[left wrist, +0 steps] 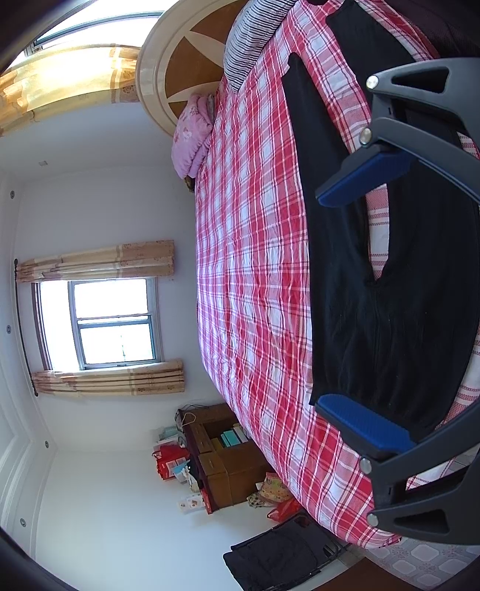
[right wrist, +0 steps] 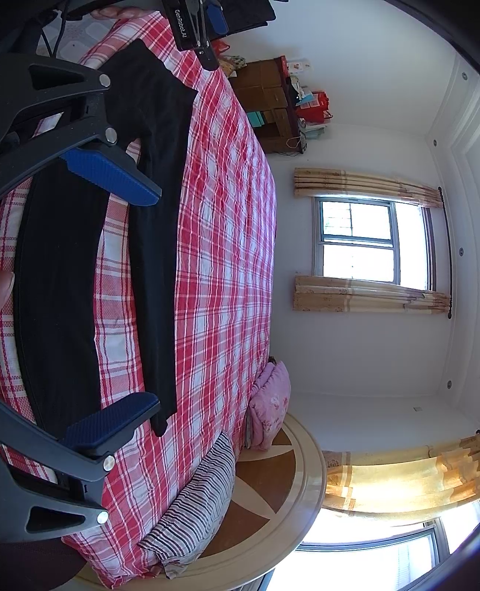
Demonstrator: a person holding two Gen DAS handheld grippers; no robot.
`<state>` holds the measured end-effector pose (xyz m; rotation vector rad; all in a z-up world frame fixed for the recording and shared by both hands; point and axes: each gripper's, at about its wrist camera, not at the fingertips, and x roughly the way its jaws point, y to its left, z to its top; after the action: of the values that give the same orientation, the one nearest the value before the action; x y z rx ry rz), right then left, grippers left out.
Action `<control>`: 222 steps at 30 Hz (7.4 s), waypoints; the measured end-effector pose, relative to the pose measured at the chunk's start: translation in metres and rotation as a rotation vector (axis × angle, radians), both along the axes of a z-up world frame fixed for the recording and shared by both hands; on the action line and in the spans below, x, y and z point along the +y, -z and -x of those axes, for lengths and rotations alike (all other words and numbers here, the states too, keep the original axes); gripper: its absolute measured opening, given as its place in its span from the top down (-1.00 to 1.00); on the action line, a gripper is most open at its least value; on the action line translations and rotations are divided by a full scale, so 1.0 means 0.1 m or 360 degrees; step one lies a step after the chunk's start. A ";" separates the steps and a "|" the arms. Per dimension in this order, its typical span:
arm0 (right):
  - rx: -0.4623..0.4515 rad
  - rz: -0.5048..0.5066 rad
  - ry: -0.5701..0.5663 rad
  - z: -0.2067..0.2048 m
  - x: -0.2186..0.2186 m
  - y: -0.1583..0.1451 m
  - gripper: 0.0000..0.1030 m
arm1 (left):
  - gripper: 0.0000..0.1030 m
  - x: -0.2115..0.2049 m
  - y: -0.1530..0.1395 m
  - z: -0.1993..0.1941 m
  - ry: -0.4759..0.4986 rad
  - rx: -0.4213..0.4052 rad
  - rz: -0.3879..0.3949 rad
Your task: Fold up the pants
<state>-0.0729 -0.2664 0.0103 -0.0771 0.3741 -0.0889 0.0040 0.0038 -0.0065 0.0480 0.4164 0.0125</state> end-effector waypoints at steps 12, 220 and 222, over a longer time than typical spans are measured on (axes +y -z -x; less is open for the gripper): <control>0.0014 0.0009 -0.0003 -0.01 -0.02 0.03 -0.98 | -1.00 0.00 0.01 -0.01 0.0000 0.0005 -0.0001; 0.0882 0.0309 -0.1207 -0.83 1.61 1.69 0.89 | 0.55 2.30 1.38 -0.27 0.0491 0.0347 0.0165; 0.0870 0.0287 -0.1205 -0.82 1.61 1.60 0.93 | 0.55 2.33 1.37 -0.27 0.0488 0.0345 0.0194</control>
<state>0.0095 -0.1056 -0.1496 -0.4205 0.8586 0.6606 0.0310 0.2363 -0.1433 -0.0076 0.6219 -0.3222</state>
